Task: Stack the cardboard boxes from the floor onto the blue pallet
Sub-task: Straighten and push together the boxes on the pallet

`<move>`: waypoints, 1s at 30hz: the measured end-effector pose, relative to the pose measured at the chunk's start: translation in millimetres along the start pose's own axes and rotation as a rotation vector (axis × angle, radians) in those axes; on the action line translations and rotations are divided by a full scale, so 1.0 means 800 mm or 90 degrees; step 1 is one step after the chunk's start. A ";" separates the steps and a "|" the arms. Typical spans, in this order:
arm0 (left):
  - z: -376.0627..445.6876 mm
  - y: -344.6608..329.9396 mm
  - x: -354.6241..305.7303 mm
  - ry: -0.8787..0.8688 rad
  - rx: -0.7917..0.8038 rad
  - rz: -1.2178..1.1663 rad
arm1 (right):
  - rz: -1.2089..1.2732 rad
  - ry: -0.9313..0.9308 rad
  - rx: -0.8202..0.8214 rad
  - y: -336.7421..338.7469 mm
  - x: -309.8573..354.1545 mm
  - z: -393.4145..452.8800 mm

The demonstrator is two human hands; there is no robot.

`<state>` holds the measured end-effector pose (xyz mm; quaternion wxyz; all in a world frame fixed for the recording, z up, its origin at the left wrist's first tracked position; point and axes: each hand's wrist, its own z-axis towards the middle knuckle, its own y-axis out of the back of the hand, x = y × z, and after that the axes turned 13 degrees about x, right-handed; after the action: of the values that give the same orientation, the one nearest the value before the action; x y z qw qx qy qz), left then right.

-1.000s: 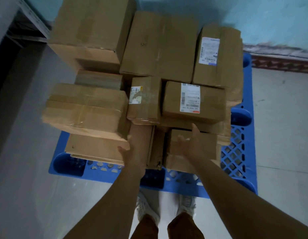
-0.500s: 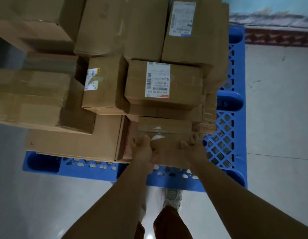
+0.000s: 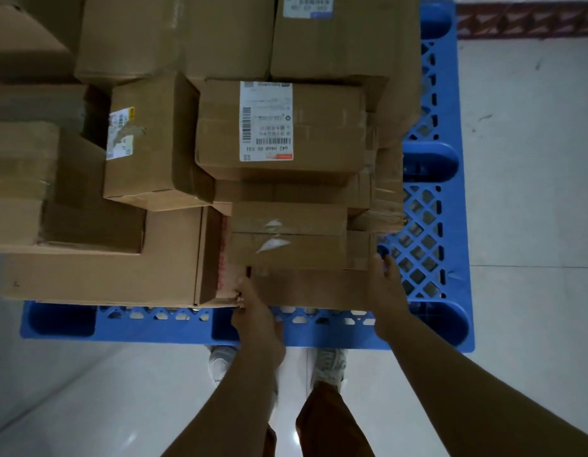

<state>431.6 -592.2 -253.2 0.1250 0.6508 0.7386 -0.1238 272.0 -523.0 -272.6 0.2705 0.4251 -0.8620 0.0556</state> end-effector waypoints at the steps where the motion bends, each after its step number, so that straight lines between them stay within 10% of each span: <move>1: 0.004 0.005 0.014 0.030 0.009 0.012 | 0.018 -0.023 0.000 0.005 -0.009 0.006; 13: 0.051 -0.009 0.036 0.048 0.200 0.016 | 0.059 -0.113 0.028 -0.006 -0.033 0.067; 30: -0.031 0.032 -0.012 -0.049 0.078 0.057 | 0.105 -0.070 -0.003 -0.022 0.014 -0.043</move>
<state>457.4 -589.7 -226.8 0.1186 0.6846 0.6942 -0.1882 294.5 -531.1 -240.0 0.2181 0.3546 -0.9077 0.0523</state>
